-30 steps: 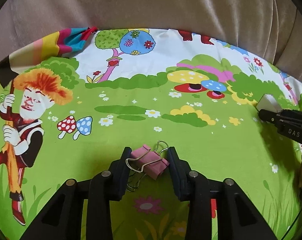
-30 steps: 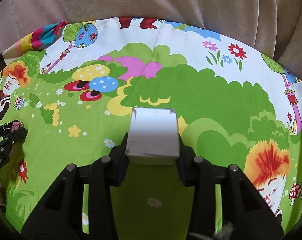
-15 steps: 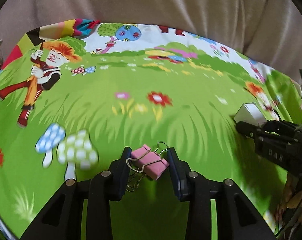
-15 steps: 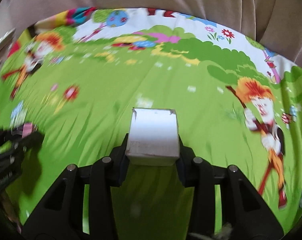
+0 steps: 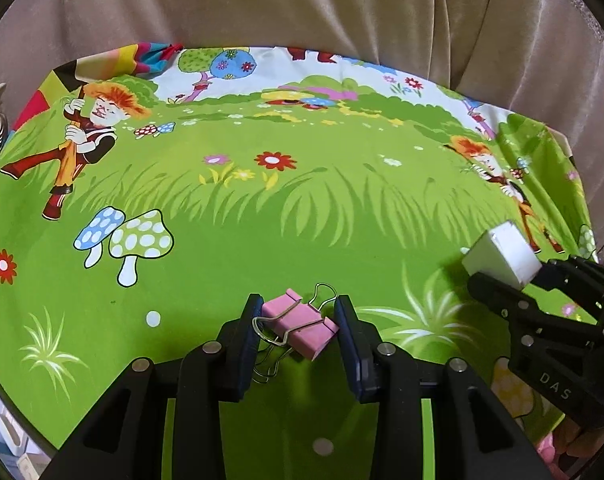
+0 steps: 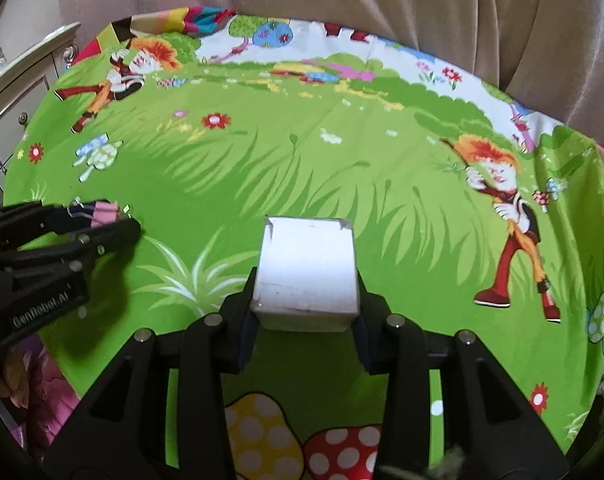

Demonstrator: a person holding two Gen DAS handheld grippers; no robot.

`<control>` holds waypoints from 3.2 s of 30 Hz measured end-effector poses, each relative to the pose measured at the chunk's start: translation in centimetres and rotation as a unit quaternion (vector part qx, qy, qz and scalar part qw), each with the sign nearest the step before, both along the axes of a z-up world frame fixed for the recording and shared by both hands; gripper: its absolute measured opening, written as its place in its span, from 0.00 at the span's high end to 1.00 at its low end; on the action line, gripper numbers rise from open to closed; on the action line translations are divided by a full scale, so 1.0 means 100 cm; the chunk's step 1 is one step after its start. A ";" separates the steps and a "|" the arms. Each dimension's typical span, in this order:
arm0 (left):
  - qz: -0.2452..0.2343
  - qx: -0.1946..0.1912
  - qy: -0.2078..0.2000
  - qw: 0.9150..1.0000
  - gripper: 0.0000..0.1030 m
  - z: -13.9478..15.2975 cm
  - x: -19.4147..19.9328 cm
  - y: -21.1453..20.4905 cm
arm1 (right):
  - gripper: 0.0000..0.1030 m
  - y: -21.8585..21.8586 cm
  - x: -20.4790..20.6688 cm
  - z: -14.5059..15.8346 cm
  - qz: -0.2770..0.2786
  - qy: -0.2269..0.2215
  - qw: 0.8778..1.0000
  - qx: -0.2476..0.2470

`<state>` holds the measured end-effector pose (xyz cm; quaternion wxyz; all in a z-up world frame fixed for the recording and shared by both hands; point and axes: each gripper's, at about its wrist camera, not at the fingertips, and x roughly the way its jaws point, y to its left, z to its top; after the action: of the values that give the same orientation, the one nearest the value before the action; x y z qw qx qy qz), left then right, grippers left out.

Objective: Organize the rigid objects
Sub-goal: 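Lift and carry the pink clip and white cube box to the storage box, then open both tools to drop the clip and cube box into the storage box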

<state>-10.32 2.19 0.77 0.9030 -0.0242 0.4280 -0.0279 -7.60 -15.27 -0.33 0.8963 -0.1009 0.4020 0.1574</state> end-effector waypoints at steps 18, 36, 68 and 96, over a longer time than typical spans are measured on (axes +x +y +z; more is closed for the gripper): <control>0.009 -0.015 -0.221 0.975 0.64 0.148 -0.059 0.001 | 0.57 0.008 -0.087 0.147 -0.021 -0.286 0.958 0.022; 0.044 0.008 -0.462 0.886 0.63 0.237 -0.165 0.007 | 0.57 -0.006 -0.190 0.223 -0.030 -0.516 0.850 0.104; 0.275 0.052 -0.290 0.915 0.63 0.142 -0.263 0.183 | 0.57 0.184 -0.209 0.169 0.326 -0.344 0.876 0.087; 0.431 -0.010 -0.032 0.902 0.44 0.019 -0.258 0.303 | 0.57 0.323 -0.180 0.007 0.500 -0.013 0.866 -0.012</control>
<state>-36.09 32.50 2.68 0.8400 -0.2146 0.3463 0.3584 -25.64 17.00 0.38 0.7012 -0.3012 0.2883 0.5784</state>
